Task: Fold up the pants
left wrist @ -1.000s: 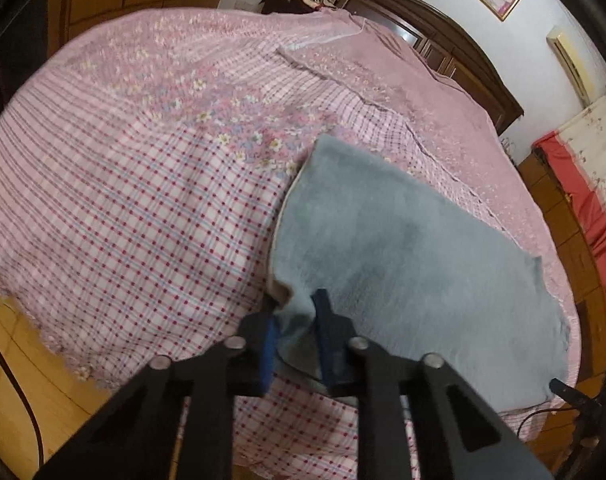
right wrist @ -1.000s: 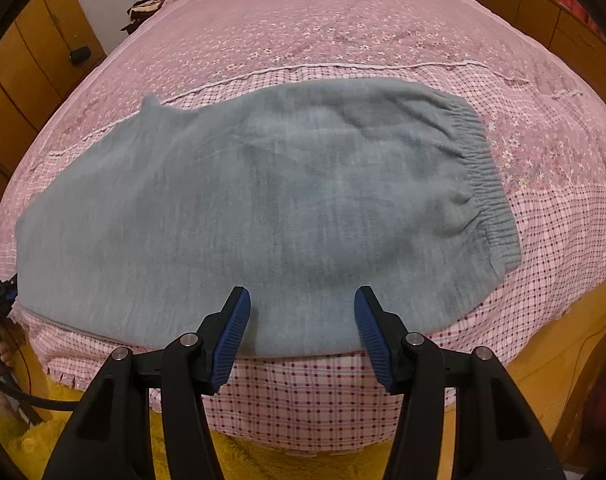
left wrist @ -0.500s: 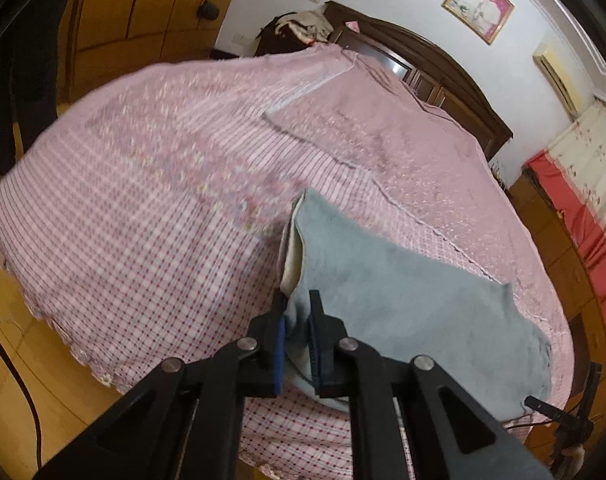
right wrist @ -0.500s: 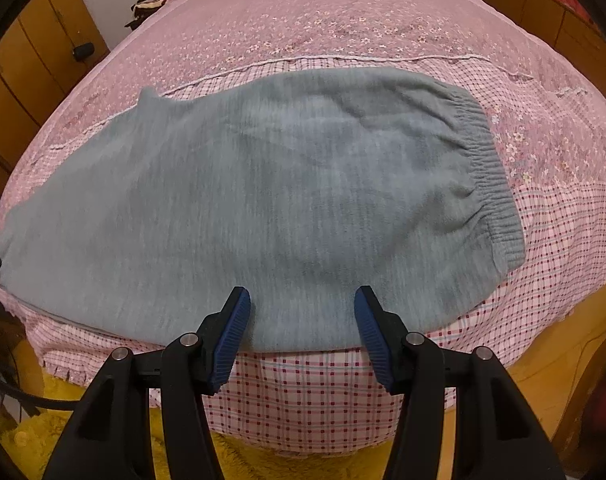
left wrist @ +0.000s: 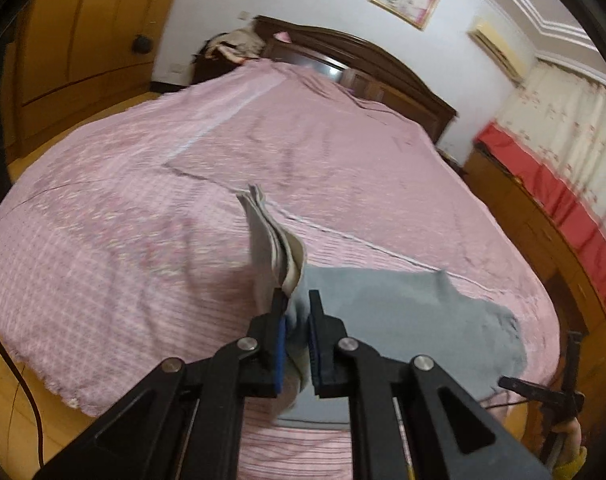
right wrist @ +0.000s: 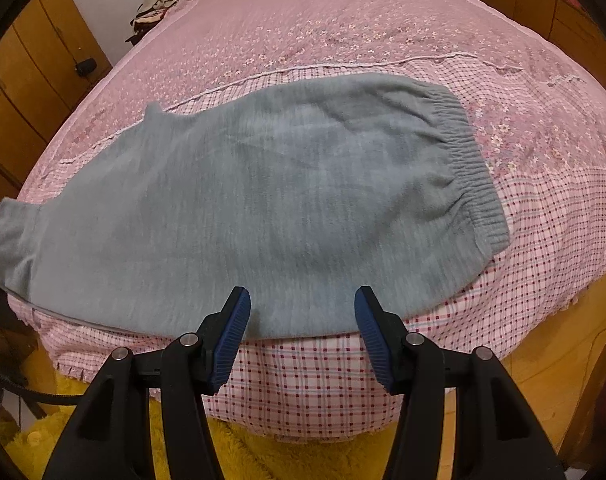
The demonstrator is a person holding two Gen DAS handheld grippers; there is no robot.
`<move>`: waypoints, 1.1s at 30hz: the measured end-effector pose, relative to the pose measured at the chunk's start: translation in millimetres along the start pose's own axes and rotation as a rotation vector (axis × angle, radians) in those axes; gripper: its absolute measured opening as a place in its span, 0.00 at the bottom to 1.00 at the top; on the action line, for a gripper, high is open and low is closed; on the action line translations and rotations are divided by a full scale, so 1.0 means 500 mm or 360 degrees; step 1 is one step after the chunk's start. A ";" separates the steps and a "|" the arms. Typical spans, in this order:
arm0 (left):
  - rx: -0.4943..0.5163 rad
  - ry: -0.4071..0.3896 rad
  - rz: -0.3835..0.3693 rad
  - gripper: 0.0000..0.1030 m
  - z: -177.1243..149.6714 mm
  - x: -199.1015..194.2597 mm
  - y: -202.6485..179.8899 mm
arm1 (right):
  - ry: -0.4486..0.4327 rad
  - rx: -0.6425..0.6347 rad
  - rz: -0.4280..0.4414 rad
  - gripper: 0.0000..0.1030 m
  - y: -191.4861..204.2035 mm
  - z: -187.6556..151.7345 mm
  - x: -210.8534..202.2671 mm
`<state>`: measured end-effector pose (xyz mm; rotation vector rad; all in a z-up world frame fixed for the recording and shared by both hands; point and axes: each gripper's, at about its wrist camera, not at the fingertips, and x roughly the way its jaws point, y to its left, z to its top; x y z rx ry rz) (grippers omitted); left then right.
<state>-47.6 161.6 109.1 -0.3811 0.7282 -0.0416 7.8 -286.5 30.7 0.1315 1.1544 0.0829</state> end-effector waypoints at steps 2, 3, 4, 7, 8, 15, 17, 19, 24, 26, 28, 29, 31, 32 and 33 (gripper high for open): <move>0.0033 0.0022 -0.0034 0.09 -0.001 0.011 -0.027 | 0.0000 -0.0001 0.0005 0.54 0.000 -0.002 -0.001; 0.0044 0.0033 -0.0044 0.09 -0.002 0.019 -0.036 | 0.0000 -0.0004 0.0007 0.54 -0.001 -0.003 -0.001; 0.0055 0.0052 -0.0056 0.09 -0.003 0.029 -0.046 | 0.0001 -0.0008 0.0007 0.54 -0.001 -0.003 -0.001; 0.0071 0.0096 -0.0078 0.09 -0.008 0.056 -0.065 | 0.0001 -0.0012 0.0008 0.54 -0.002 -0.003 -0.003; 0.0074 0.0118 -0.0089 0.09 -0.012 0.069 -0.072 | 0.0001 -0.0012 0.0009 0.54 -0.002 -0.003 -0.003; 0.0090 0.0261 -0.0111 0.09 -0.051 0.135 -0.096 | 0.0005 -0.0030 0.0003 0.54 0.006 -0.003 -0.003; 0.0098 0.0297 -0.0116 0.09 -0.063 0.147 -0.098 | 0.0009 -0.0047 0.0002 0.54 0.015 0.001 0.000; 0.0116 0.0346 -0.0115 0.09 -0.074 0.162 -0.102 | 0.0018 -0.0071 -0.0001 0.54 0.027 0.004 0.005; 0.0089 0.0427 -0.0082 0.10 -0.090 0.188 -0.100 | 0.0049 -0.0125 0.0012 0.54 0.060 0.020 0.024; 0.0075 0.0443 -0.0076 0.13 -0.090 0.187 -0.101 | 0.0058 -0.0146 0.0020 0.54 0.071 0.025 0.029; 0.0097 0.0455 -0.0064 0.20 -0.090 0.176 -0.107 | 0.0065 -0.0175 0.0024 0.54 0.086 0.030 0.032; 0.0115 0.0455 -0.0052 0.26 -0.091 0.166 -0.111 | 0.0068 -0.0192 0.0028 0.54 0.095 0.032 0.033; 0.0167 0.0438 -0.0047 0.33 -0.091 0.139 -0.118 | 0.0079 -0.0224 0.0041 0.54 0.113 0.036 0.037; 0.0189 0.0428 -0.0044 0.38 -0.094 0.127 -0.119 | 0.0084 -0.0240 0.0049 0.54 0.122 0.038 0.039; 0.0207 0.0418 -0.0026 0.40 -0.094 0.113 -0.119 | 0.0092 -0.0260 0.0059 0.54 0.134 0.039 0.041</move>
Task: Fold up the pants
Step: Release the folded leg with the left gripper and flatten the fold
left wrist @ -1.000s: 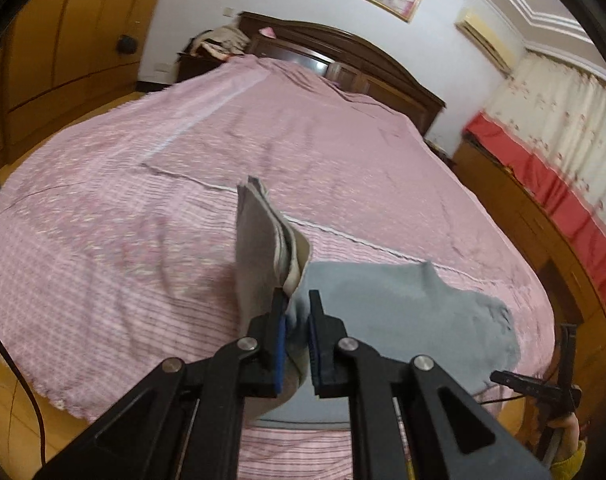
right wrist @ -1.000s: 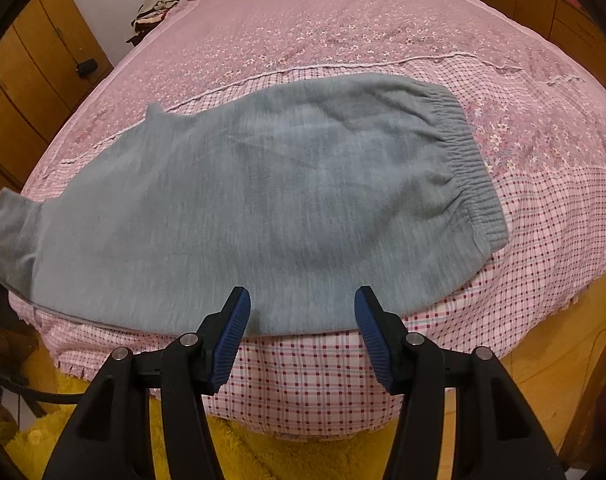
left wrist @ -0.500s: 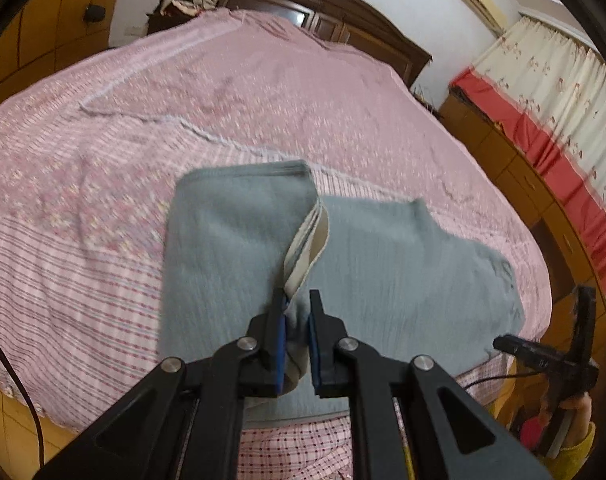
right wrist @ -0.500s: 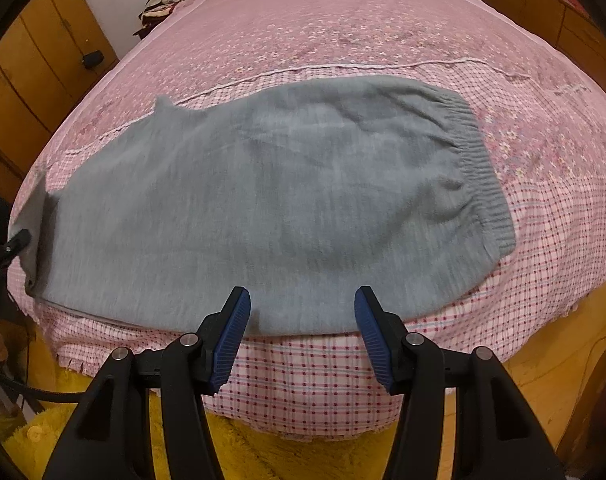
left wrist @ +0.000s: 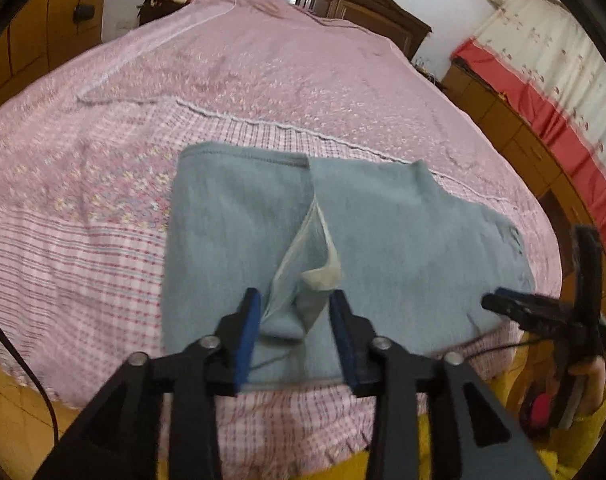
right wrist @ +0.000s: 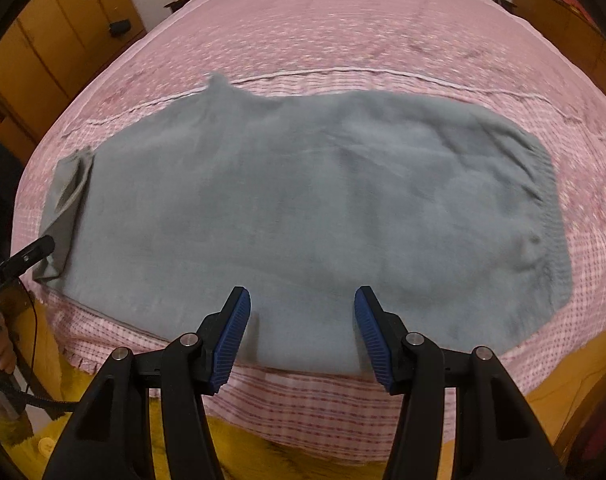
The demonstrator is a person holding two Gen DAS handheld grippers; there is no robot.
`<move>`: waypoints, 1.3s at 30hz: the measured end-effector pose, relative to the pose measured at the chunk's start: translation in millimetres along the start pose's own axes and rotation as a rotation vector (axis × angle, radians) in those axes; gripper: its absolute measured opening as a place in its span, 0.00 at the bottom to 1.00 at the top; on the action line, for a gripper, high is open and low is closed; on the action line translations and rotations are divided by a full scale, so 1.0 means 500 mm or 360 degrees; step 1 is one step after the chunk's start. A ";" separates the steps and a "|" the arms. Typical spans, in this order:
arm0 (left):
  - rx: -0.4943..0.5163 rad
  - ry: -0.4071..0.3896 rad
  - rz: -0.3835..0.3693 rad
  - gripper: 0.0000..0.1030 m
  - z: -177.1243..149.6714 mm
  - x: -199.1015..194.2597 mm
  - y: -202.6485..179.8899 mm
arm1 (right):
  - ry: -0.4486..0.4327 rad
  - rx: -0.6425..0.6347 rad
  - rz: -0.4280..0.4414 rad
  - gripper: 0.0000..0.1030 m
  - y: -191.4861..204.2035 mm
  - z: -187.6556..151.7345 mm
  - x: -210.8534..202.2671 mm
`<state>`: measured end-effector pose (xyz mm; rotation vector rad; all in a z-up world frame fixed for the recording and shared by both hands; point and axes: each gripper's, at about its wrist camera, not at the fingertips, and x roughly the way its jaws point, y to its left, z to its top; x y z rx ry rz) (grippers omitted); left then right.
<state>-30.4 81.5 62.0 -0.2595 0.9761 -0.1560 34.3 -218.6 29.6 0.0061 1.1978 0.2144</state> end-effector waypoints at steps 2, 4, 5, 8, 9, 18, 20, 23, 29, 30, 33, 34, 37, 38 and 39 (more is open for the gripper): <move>0.0002 -0.0015 0.0035 0.40 -0.003 -0.019 0.005 | 0.0010 -0.0038 0.0024 0.54 0.025 0.008 0.005; -0.0023 -0.0030 0.0065 0.41 -0.004 -0.035 0.020 | 0.0014 -0.0072 0.0049 0.54 0.045 0.016 0.008; -0.0048 -0.0043 0.0097 0.41 -0.003 -0.042 0.033 | 0.0014 -0.0097 0.0069 0.54 0.062 0.022 0.009; -0.0088 -0.0063 0.0219 0.41 0.004 -0.043 0.064 | 0.0016 -0.0150 0.0126 0.54 0.105 0.037 0.013; -0.0101 -0.0063 0.0255 0.41 0.004 -0.043 0.073 | 0.0021 -0.0160 0.0154 0.54 0.119 0.043 0.015; -0.0144 -0.0003 0.0289 0.41 -0.020 -0.007 0.110 | 0.0093 -0.0248 0.0394 0.54 0.257 0.097 0.044; -0.0142 -0.0008 0.0291 0.42 -0.023 -0.005 0.110 | 0.0116 -0.0237 0.0440 0.57 0.279 0.108 0.053; -0.0151 -0.0012 0.0279 0.42 -0.023 0.001 0.109 | 0.0165 -0.0228 0.0480 0.61 0.314 0.120 0.070; -0.0178 -0.0021 0.0258 0.45 -0.023 0.007 0.114 | 0.0199 -0.0293 0.0466 0.61 0.381 0.135 0.104; -0.0182 -0.0022 0.0255 0.45 -0.024 0.008 0.115 | 0.0212 -0.0301 0.0467 0.61 0.392 0.136 0.112; -0.0183 -0.0026 0.0252 0.45 -0.024 0.008 0.115 | 0.0266 -0.0280 0.0477 0.60 0.402 0.133 0.136; -0.0183 -0.0027 0.0252 0.45 -0.025 0.007 0.113 | 0.0281 -0.0274 0.0484 0.60 0.401 0.131 0.138; -0.0189 -0.0028 0.0244 0.45 -0.028 0.007 0.113 | 0.0292 -0.0292 0.0512 0.56 0.416 0.122 0.149; -0.0193 -0.0027 0.0238 0.45 -0.028 0.008 0.115 | 0.0282 -0.0313 0.0496 0.54 0.423 0.118 0.151; -0.0198 -0.0027 0.0233 0.45 -0.029 0.008 0.115 | 0.0278 -0.0324 0.0486 0.54 0.427 0.116 0.154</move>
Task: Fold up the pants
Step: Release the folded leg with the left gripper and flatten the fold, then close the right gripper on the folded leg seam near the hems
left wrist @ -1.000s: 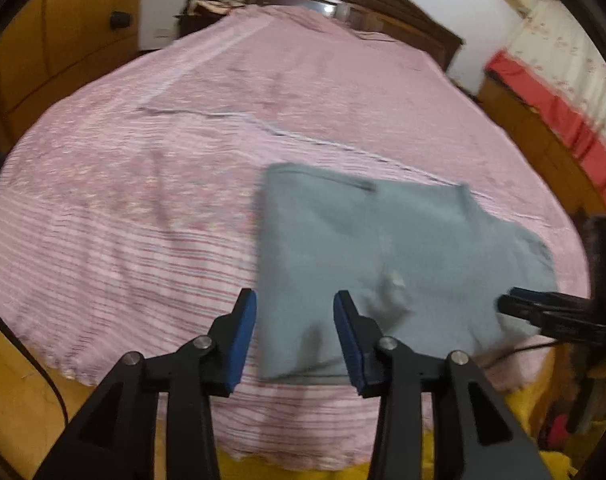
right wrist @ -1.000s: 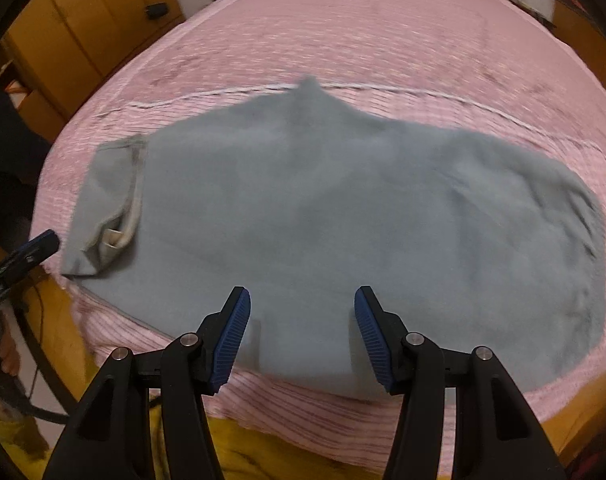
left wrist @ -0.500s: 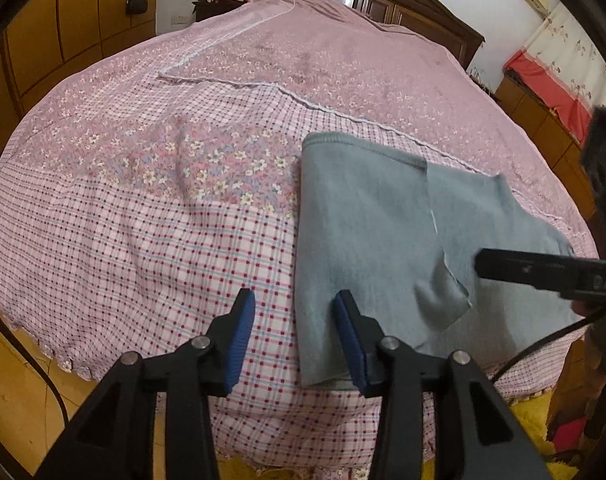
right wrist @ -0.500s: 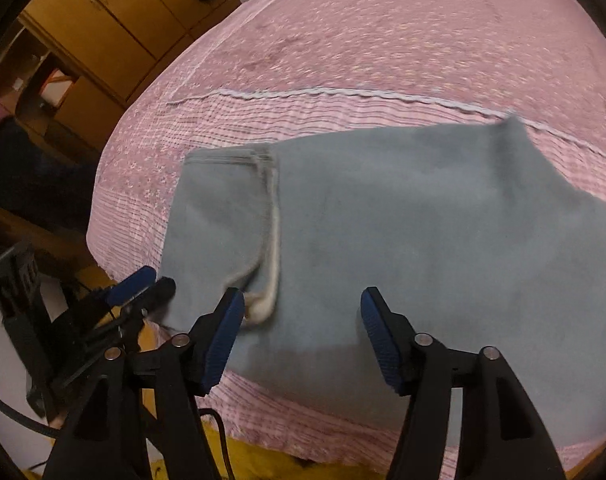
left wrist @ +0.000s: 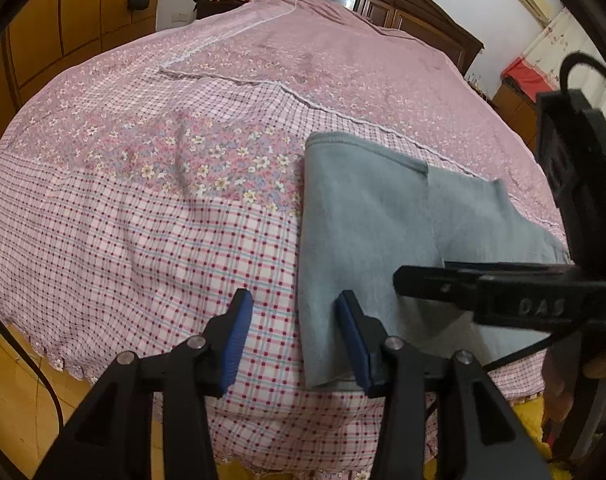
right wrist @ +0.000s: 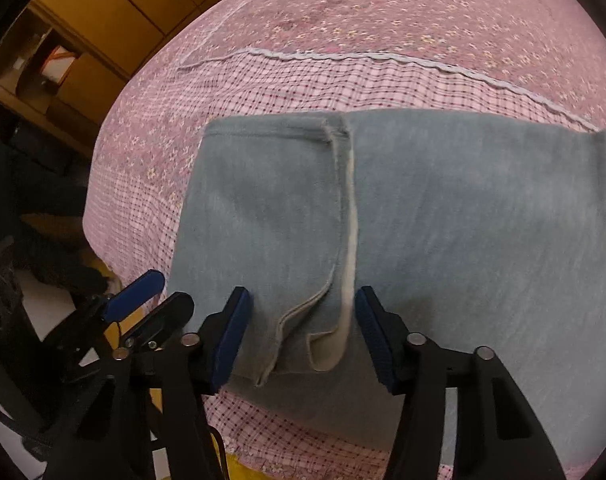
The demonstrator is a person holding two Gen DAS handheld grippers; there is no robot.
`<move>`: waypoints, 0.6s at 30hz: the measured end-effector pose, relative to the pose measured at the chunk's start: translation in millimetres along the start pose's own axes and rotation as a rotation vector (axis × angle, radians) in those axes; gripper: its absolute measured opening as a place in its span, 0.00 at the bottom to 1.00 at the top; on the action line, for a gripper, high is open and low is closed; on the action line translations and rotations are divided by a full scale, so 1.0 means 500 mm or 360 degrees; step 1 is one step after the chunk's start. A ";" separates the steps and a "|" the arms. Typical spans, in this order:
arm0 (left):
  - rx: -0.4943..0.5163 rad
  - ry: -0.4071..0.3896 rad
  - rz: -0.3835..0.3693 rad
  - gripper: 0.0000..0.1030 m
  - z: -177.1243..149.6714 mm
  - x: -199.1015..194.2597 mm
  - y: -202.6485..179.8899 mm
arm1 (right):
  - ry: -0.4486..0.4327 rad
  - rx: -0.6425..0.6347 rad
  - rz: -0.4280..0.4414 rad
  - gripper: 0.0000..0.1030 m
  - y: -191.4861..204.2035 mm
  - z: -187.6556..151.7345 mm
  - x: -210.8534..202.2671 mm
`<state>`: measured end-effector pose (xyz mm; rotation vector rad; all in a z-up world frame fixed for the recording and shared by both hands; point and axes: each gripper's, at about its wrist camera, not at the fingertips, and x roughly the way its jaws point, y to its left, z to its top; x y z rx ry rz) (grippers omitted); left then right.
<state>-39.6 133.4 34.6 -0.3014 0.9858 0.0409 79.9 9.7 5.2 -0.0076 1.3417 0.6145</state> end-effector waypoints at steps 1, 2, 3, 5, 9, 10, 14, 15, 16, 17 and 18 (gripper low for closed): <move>-0.0003 0.0001 -0.0002 0.46 -0.001 0.000 0.000 | -0.0001 -0.0003 -0.0008 0.54 0.001 0.000 0.005; -0.0005 0.0004 -0.0006 0.46 -0.002 0.001 -0.001 | -0.0002 0.0003 -0.0015 0.54 0.000 -0.002 0.012; -0.0003 0.0006 -0.0008 0.46 -0.003 0.003 -0.001 | 0.0000 0.0015 -0.0013 0.54 -0.003 -0.003 0.018; 0.0006 0.0009 -0.0004 0.46 -0.004 0.006 -0.003 | 0.0008 0.0050 0.0005 0.54 -0.014 -0.008 0.031; 0.0027 -0.0004 0.0016 0.46 -0.003 0.003 -0.010 | 0.0009 0.0107 0.0059 0.50 -0.024 -0.010 0.026; 0.0021 -0.0003 0.0013 0.46 -0.002 0.004 -0.009 | -0.0004 0.0095 0.0057 0.44 -0.020 -0.011 0.016; -0.0011 0.0002 -0.0004 0.46 -0.002 0.003 -0.004 | -0.0080 -0.0031 0.0083 0.40 0.019 -0.018 -0.011; -0.0012 0.0001 -0.0003 0.46 -0.002 0.003 -0.005 | -0.0096 -0.0057 0.0088 0.40 0.028 -0.019 -0.014; -0.0011 0.0001 -0.0001 0.46 -0.002 0.003 -0.005 | -0.0101 -0.0070 0.0090 0.40 0.032 -0.020 -0.015; -0.0010 0.0001 0.0002 0.46 -0.003 0.001 -0.005 | -0.0097 -0.0076 0.0085 0.40 0.036 -0.018 -0.011; -0.0009 0.0002 0.0003 0.46 -0.004 0.001 -0.005 | -0.0087 -0.0065 0.0082 0.40 0.034 -0.016 -0.006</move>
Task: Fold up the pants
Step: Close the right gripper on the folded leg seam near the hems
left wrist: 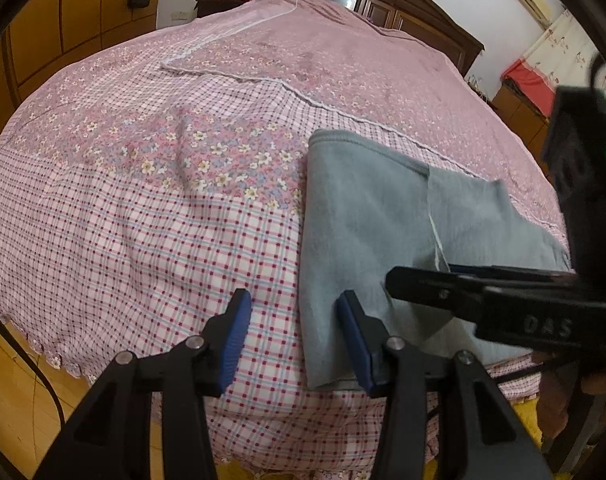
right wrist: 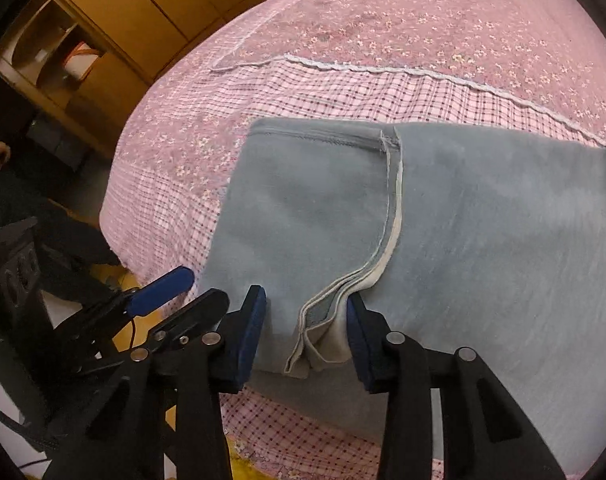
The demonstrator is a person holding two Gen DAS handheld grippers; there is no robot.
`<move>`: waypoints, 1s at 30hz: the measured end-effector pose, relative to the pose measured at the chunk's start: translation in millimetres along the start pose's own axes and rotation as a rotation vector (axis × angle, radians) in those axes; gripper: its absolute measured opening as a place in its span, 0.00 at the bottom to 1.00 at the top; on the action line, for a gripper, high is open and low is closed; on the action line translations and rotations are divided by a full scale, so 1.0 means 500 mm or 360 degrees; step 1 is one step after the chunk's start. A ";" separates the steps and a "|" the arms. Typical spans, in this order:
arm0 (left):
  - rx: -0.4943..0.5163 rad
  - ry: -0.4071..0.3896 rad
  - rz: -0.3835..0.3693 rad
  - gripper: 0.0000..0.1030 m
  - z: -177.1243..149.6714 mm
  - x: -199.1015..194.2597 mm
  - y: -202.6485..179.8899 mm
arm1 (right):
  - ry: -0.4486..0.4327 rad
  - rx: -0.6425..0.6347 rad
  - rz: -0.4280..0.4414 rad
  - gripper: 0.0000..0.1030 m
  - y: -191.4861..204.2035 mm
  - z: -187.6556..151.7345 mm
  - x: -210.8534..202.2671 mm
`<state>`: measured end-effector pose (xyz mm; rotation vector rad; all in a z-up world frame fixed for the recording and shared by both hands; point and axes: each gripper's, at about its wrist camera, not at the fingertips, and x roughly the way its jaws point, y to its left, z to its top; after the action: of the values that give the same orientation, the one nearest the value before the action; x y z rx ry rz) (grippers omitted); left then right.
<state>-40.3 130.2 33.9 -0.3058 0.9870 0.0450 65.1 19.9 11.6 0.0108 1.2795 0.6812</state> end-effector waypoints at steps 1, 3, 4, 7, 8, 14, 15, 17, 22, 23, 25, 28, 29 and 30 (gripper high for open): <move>-0.0001 0.0001 0.0001 0.46 -0.001 0.000 0.000 | 0.0010 0.0018 0.0012 0.40 -0.007 0.002 0.003; 0.0000 0.0004 0.0003 0.47 -0.002 0.000 -0.001 | 0.0032 0.0095 0.0063 0.40 -0.023 0.008 0.020; 0.0002 0.0004 0.0006 0.47 -0.002 0.000 -0.002 | 0.0034 0.0123 0.0087 0.40 -0.031 0.010 0.023; -0.0007 0.0005 0.0016 0.48 0.001 0.003 -0.003 | 0.0024 0.0162 0.0134 0.40 -0.043 0.014 0.021; -0.0011 0.0006 0.0021 0.48 0.000 0.003 -0.005 | 0.0019 0.0165 0.0143 0.40 -0.045 0.013 0.019; 0.0000 0.0014 0.0030 0.48 0.005 0.006 -0.006 | 0.0008 0.0147 0.0134 0.39 -0.052 0.002 0.002; 0.0000 0.0016 0.0029 0.49 0.005 0.006 -0.005 | 0.0011 0.0146 0.0127 0.39 -0.047 0.002 0.007; -0.0002 0.0020 0.0031 0.52 0.005 0.007 -0.003 | 0.0017 0.0138 0.0104 0.39 -0.043 -0.003 0.011; -0.0010 0.0022 0.0023 0.53 0.006 0.009 0.004 | 0.0021 0.0109 0.0040 0.39 -0.025 0.000 0.023; -0.0009 0.0021 0.0022 0.54 0.005 0.009 0.005 | 0.0025 0.0106 0.0036 0.39 -0.026 -0.001 0.022; -0.0005 0.0019 0.0016 0.55 0.005 0.011 0.006 | 0.0035 0.0106 0.0033 0.39 -0.026 0.000 0.025; -0.0005 0.0024 0.0003 0.60 0.005 0.014 0.009 | 0.0045 0.0122 0.0039 0.39 -0.029 0.002 0.025; -0.0003 0.0026 0.0002 0.63 0.006 0.015 0.011 | 0.0047 0.0124 0.0039 0.39 -0.032 0.003 0.027; 0.0000 0.0026 0.0002 0.64 0.008 0.016 0.013 | 0.0045 0.0129 0.0040 0.39 -0.031 0.004 0.027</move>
<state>-33.9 136.6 27.7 -0.3060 1.0035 0.0439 75.7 14.4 -5.2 0.0839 1.3356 0.6528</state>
